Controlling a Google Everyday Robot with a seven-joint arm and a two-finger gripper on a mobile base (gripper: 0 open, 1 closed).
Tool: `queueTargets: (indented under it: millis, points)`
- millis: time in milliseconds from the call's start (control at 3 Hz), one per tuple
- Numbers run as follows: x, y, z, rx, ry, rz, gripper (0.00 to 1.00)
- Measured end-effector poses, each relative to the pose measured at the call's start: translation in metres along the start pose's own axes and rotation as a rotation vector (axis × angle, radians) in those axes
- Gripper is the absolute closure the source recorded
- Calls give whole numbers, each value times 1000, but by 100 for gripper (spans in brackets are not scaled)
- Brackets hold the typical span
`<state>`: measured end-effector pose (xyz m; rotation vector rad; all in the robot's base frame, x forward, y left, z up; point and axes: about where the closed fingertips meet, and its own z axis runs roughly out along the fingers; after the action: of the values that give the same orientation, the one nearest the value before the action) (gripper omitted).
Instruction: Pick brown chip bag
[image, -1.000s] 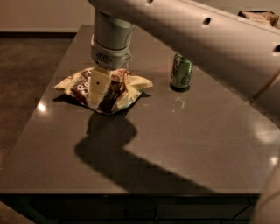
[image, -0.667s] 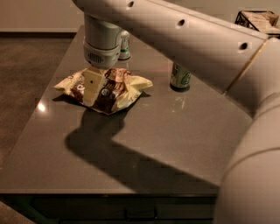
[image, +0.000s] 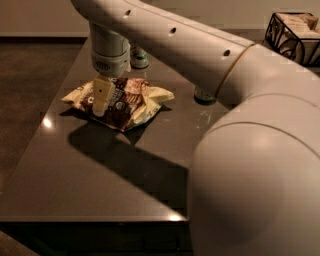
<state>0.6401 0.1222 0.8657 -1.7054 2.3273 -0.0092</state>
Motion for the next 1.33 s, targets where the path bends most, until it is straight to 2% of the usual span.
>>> queueTargets:
  millis: [333,667,1000,1333]
  points:
    - [-5,-5,19,-19,39,-20,0]
    - [-6,-4,25,-43,48,-43,17]
    - [-3,-2,18,-68,28,-62,41]
    - [0,1,1,-103,-23,-86,64]
